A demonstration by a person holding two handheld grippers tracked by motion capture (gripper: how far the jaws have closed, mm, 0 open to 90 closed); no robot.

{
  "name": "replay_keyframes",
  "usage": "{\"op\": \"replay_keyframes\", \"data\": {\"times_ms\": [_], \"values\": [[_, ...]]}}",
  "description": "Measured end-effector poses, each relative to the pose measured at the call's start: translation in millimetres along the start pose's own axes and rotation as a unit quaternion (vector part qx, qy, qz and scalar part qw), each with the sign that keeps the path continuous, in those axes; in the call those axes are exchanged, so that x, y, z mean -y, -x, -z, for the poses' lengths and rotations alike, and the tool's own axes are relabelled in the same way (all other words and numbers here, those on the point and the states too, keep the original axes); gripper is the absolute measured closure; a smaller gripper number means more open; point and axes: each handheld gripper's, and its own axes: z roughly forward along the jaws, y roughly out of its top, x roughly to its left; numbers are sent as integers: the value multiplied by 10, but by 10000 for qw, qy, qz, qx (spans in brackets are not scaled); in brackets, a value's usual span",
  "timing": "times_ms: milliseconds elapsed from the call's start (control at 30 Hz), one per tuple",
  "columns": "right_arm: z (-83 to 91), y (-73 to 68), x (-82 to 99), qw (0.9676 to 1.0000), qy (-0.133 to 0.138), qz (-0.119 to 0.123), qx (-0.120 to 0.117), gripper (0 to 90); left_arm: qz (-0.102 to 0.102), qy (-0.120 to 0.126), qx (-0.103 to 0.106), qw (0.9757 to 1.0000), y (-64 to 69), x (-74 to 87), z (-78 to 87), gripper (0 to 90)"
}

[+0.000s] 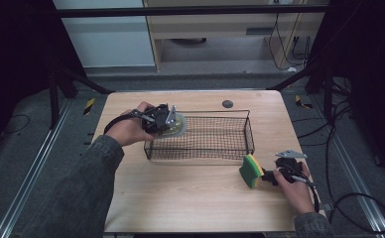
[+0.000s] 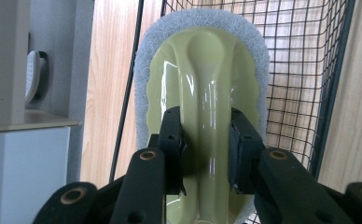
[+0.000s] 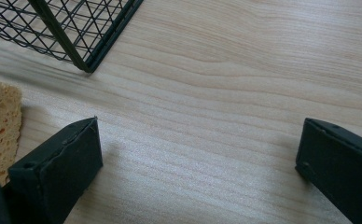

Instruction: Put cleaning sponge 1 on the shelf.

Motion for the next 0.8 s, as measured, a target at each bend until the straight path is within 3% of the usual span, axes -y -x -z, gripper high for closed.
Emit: {"op": "replay_keyframes", "data": {"times_ms": [300, 800], "values": [[0, 0, -1, 10000, 5, -4, 1, 5, -26, -58, 67, 10000, 39, -26, -87, 704], [0, 1, 0, 10000, 0, 4, 2, 5, 140, -198, 211, 9995, 46, 46, -272, 703]]}}
